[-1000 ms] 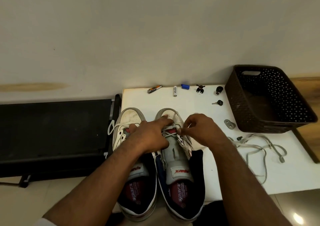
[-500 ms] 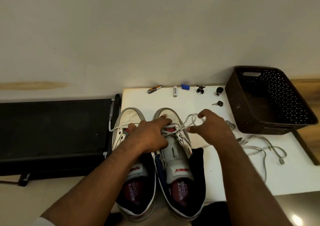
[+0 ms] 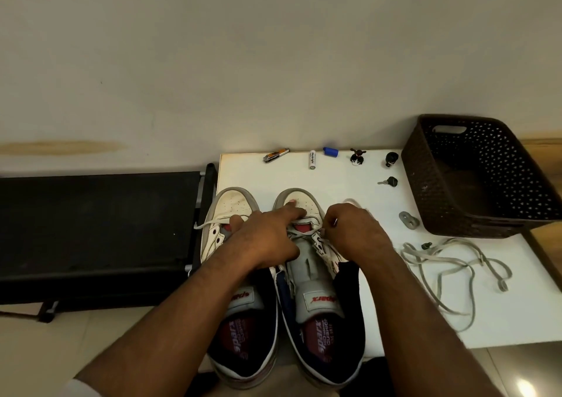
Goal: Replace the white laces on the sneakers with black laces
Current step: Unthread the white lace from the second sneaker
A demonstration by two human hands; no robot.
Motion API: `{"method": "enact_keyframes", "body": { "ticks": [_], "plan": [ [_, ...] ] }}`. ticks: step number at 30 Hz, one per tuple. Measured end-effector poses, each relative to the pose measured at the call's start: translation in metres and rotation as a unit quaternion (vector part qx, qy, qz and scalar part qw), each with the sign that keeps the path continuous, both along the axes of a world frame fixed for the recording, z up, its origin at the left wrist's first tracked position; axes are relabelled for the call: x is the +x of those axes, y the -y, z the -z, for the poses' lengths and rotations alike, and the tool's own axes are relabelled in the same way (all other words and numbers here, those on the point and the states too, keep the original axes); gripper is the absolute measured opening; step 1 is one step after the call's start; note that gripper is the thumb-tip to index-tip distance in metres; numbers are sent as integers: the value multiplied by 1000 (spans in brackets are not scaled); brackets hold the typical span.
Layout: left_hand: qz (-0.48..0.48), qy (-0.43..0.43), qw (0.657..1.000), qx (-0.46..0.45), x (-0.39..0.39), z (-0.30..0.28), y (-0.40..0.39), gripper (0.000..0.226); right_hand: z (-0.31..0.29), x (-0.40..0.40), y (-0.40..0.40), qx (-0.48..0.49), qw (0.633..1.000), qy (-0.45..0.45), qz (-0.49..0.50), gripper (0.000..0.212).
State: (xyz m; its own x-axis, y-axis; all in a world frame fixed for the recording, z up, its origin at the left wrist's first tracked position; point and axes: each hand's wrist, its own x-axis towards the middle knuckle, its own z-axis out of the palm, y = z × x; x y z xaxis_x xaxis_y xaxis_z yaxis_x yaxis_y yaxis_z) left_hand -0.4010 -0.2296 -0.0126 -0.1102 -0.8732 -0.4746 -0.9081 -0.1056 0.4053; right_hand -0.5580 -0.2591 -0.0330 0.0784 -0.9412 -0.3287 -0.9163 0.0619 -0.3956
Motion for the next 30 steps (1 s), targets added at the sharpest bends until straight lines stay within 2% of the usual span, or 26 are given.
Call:
{"method": "enact_keyframes", "body": {
  "ticks": [3, 6, 9, 11, 13, 16, 19, 21, 26, 28, 30],
  "plan": [
    [11, 1, 1000, 9, 0, -2, 0, 81, -6, -4, 1, -9, 1000, -2, 8, 11],
    [14, -5, 1000, 17, 2, -2, 1, 82, -20, -16, 4, -83, 994, -5, 70, 11],
    [12, -12, 1000, 19, 2, -2, 0, 81, -35, -34, 3, -232, 952, 46, 193, 13],
    [11, -11, 1000, 16, 1, -2, 0, 80, -40, -38, 2, -287, 924, 92, 238, 14],
    [9, -9, 1000, 14, 1, -3, 1, 80, -38, -34, 1, -257, 940, 106, 196, 16],
    [11, -5, 1000, 10, 1, -2, 0, 80, -23, -21, 2, -100, 991, 67, 49, 30],
    [14, 1, 1000, 7, 1, -1, 1, 80, -7, -11, 1, 2, 999, 1, -47, 32],
    [17, 5, 1000, 8, 1, -1, 1, 80, -5, -9, 1, 10, 999, -18, -40, 32],
    [21, 6, 1000, 9, 1, -3, 1, 80, -7, -12, 2, 19, 999, -28, -9, 14],
    [23, 5, 1000, 12, 1, -4, 0, 81, -7, -11, 3, 4, 1000, -6, 0, 8],
    [23, -1, 1000, 15, 1, -4, 0, 81, -8, -13, 5, -19, 998, 52, 34, 12]
  ]
}}
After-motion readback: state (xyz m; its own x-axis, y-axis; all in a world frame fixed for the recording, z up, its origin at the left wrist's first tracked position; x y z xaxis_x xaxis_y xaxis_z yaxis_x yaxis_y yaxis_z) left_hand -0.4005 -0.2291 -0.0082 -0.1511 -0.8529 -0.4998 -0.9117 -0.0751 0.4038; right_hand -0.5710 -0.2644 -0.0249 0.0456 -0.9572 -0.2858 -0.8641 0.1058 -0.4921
